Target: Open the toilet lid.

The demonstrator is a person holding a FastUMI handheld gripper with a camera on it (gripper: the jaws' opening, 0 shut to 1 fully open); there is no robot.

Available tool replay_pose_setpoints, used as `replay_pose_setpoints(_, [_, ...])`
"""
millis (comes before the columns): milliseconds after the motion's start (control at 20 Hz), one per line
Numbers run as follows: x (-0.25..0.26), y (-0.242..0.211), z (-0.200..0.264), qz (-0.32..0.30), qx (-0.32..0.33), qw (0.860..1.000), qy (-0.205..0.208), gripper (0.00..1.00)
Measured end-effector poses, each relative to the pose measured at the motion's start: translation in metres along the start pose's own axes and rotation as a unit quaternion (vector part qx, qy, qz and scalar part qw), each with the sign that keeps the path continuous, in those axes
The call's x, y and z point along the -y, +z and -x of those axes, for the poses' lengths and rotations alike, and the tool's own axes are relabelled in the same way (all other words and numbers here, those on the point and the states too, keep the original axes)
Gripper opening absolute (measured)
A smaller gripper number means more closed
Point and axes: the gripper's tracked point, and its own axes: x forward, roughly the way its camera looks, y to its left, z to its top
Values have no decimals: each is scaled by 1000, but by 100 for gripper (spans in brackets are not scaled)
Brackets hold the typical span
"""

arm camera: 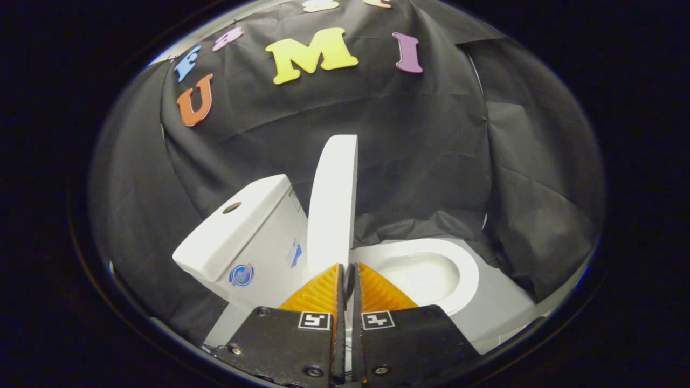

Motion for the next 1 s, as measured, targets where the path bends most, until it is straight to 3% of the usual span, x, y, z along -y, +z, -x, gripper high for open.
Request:
replay_pose_setpoints(450, [-28, 1, -2, 47, 12, 998, -28, 8])
replay_pose_setpoints(1000, [-72, -5, -7, 85, 17, 996, -23, 8])
